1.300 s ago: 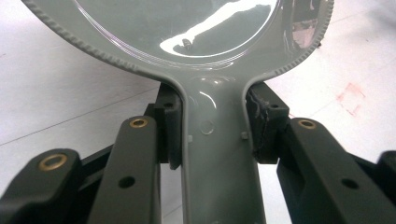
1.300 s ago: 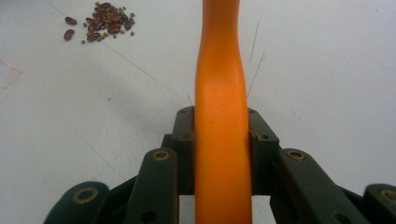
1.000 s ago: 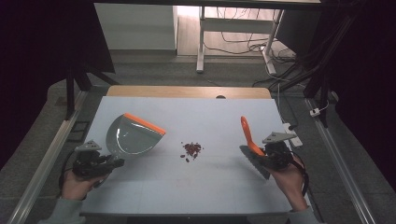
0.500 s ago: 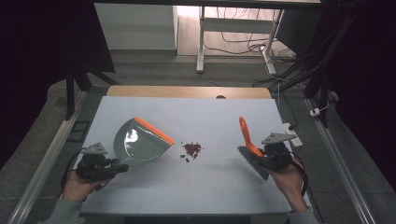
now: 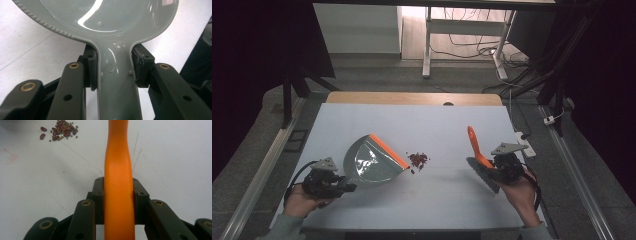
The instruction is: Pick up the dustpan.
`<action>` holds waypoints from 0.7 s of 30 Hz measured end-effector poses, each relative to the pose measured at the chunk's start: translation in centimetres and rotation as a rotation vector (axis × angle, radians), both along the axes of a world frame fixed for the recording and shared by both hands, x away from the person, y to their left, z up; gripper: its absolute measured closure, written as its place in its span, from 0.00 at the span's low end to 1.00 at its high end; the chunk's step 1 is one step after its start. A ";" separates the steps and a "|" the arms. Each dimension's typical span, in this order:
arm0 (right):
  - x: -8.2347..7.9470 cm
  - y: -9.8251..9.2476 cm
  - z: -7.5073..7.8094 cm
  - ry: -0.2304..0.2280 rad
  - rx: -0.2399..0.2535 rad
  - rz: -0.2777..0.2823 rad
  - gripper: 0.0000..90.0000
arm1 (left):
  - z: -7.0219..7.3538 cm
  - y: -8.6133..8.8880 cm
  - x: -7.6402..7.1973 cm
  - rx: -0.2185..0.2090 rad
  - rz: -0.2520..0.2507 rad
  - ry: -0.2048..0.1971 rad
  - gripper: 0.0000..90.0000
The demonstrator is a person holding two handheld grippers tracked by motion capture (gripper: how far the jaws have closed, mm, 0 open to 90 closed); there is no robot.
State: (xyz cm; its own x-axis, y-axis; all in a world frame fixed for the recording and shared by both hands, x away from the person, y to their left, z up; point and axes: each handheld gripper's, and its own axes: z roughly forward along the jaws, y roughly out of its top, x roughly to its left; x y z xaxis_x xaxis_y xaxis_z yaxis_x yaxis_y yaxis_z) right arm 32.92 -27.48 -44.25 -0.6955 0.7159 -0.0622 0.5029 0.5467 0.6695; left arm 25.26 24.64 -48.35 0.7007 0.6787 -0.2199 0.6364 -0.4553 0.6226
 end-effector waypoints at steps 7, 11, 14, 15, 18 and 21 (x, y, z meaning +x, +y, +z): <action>0.0 0.1 0.0 0.000 0.000 0.002 0.78 | -0.2 -1.0 -0.1 0.014 -0.055 0.023 0.68; -0.1 0.1 0.0 -0.001 0.002 0.002 0.78 | -0.3 -1.5 -0.1 0.044 -0.069 0.034 0.68; -0.1 0.1 0.0 0.000 0.000 0.003 0.78 | -0.5 -1.9 -0.1 0.056 -0.082 0.042 0.68; -0.1 0.1 0.0 0.000 0.000 0.003 0.78 | -0.6 -2.0 -0.1 0.057 -0.086 0.045 0.68; 0.0 0.2 -0.1 0.007 -0.002 0.004 0.78 | -0.8 -2.3 0.0 0.062 -0.099 0.054 0.68; -0.1 0.2 -0.2 0.009 -0.004 0.005 0.78 | -1.1 -2.7 0.0 0.064 -0.115 0.070 0.68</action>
